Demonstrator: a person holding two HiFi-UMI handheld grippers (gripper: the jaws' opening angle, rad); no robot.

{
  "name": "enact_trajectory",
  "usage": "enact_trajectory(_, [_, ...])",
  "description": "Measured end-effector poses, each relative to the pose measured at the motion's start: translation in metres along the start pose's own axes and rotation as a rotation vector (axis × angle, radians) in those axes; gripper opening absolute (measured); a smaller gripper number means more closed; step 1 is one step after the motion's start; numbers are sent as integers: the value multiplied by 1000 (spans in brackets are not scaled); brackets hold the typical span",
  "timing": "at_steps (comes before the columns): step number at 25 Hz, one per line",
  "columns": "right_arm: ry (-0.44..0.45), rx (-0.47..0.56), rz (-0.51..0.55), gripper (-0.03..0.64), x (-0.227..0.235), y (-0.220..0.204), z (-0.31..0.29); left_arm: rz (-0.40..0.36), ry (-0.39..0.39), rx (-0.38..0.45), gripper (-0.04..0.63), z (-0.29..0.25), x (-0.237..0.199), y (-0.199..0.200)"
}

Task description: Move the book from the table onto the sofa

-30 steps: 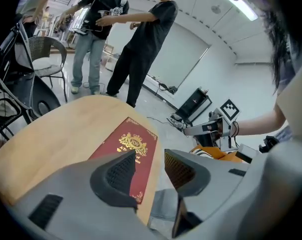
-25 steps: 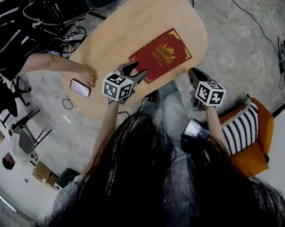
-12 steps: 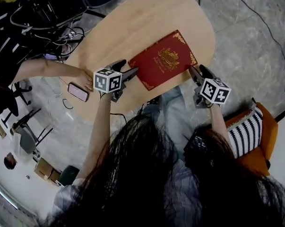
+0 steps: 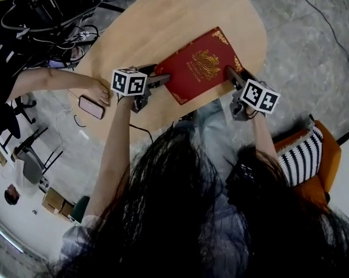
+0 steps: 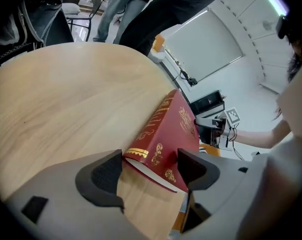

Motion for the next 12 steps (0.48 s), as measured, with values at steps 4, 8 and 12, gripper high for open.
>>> enact_trajectory(4, [36,-16,-47,259,6,-2,-1,38,-43,-32,339,-2,-2,2])
enact_trajectory(8, [14,-10,-50,259,4,-2,2,48,-13,-49,339,-5,3,2])
enact_trajectory(12, [0,-7,-86,224,-1,-1,7,46,12,-17,337,-4,10,-5])
Point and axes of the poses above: the fingertips, and each gripper's own axes: z backward along the fingers, x to its right, y out of its top, the point moved 10 cm from there along z, backward along the fingers, and after that the axes turned 15 degrees about -y, right-handed, at the moved point
